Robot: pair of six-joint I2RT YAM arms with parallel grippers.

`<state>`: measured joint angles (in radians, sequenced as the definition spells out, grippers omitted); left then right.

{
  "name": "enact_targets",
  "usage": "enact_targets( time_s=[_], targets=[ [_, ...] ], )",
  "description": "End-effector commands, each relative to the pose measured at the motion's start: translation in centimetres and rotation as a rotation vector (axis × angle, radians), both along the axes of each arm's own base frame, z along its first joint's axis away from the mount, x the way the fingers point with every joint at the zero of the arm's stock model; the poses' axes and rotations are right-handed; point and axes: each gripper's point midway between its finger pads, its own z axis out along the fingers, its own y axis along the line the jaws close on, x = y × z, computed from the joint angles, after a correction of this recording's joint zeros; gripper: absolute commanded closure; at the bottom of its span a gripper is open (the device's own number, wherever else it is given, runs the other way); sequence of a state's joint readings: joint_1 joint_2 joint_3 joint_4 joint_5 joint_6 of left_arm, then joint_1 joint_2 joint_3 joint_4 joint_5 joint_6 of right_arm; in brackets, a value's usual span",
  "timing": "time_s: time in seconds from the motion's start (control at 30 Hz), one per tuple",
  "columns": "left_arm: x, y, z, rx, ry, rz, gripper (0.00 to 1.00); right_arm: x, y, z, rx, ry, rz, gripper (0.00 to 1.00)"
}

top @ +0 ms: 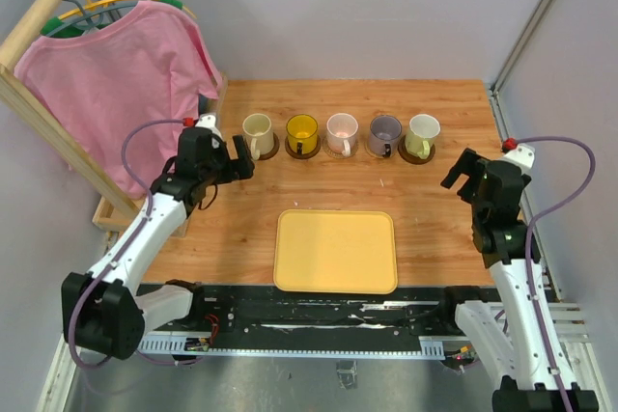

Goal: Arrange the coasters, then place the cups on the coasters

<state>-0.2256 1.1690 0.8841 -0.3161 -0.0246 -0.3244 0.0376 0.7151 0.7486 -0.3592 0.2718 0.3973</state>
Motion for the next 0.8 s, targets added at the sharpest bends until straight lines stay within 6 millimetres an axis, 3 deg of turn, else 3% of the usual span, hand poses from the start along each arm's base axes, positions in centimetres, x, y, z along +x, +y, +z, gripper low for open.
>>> enact_targets(
  time_s=[0.0,0.13,0.33,0.77],
  targets=[
    [-2.3,0.9,-0.1,-0.034,-0.010,0.050,0.00,-2.4,-1.6,-1.4,-0.033,0.057,-0.079,0.02],
    [-3.5,1.7,0.8,-0.060,-0.077,0.100,0.00,-3.3,-1.6,-2.0,-0.029,0.085,-0.080,0.02],
    [-5.1,3.8,-0.4,-0.023,-0.039,0.209,0.00,-3.8,-1.3,-2.6,-0.018,0.103,-0.068,0.02],
    [-7.6,4.3,-0.6,-0.094,-0.091,0.257,0.00,-5.0,-1.0,-2.9,-0.005,0.102,-0.050,0.02]
  ],
)
